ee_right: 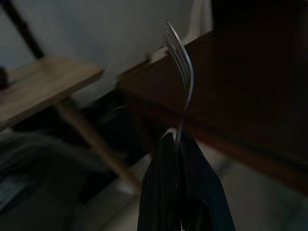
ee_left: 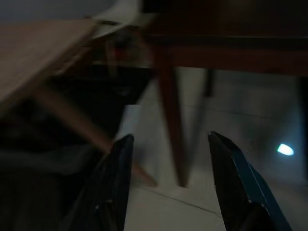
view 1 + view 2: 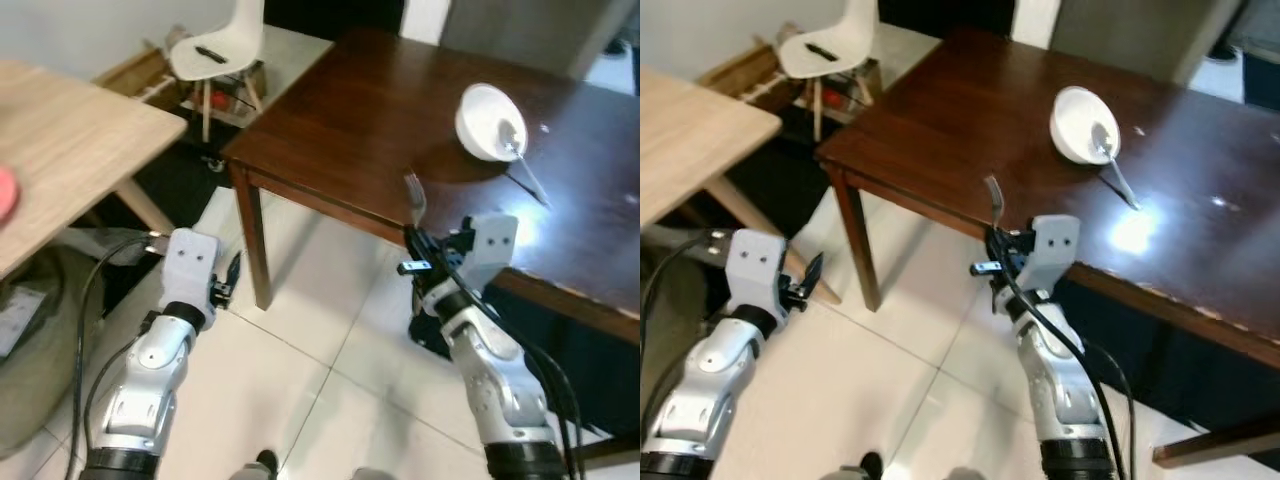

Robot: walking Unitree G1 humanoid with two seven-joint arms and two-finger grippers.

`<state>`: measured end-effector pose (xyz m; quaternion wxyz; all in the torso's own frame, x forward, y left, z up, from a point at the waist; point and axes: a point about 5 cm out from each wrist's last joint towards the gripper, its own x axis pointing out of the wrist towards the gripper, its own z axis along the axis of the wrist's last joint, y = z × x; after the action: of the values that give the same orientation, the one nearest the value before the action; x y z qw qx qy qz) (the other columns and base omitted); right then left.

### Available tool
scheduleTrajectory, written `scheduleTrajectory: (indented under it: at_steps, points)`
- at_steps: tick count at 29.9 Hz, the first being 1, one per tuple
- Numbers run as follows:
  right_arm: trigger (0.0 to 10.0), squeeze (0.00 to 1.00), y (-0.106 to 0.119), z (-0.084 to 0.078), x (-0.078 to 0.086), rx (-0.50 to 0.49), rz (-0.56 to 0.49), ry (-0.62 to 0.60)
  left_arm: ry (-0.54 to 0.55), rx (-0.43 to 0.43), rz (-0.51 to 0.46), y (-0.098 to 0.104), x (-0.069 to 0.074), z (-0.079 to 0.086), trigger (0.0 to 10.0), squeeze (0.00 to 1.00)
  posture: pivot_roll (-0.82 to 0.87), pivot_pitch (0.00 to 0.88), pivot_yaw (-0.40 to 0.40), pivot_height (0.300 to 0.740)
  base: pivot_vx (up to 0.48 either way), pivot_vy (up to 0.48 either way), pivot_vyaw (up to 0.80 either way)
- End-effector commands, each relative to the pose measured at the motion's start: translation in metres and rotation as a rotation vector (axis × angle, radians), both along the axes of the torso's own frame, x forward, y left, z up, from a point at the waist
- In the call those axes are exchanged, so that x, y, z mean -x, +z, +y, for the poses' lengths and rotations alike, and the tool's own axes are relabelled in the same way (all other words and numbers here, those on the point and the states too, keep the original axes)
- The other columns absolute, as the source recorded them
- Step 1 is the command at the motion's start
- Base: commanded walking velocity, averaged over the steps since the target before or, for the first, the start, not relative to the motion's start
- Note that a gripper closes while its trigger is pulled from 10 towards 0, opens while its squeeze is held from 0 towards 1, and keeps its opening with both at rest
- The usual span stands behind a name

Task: Setting the table

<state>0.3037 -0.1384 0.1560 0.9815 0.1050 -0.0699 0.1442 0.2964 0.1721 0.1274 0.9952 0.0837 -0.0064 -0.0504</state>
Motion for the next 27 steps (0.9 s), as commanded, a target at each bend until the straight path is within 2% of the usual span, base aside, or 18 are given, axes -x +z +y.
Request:
scheduleTrajectory:
  at_steps: [1,27]
  points:
    - [10.0,0.0,-0.0027,-0.0027,0.001,0.001,0.005,-0.009,-0.003,-0.008,0.033,-0.0086,0.002,-0.0005,10.0,0.0,-0.17,0.061,0.042,0.74,0.0,0.0,0.79]
    - [10.0,0.0,0.0007,-0.0036,-0.0005,-0.006,-0.011,-0.018,0.006,-0.025,0.009,-0.0027,-0.0011,0.0009,10.0,0.0,-0.17,0.069,0.042,0.74,0.0,0.0,0.79]
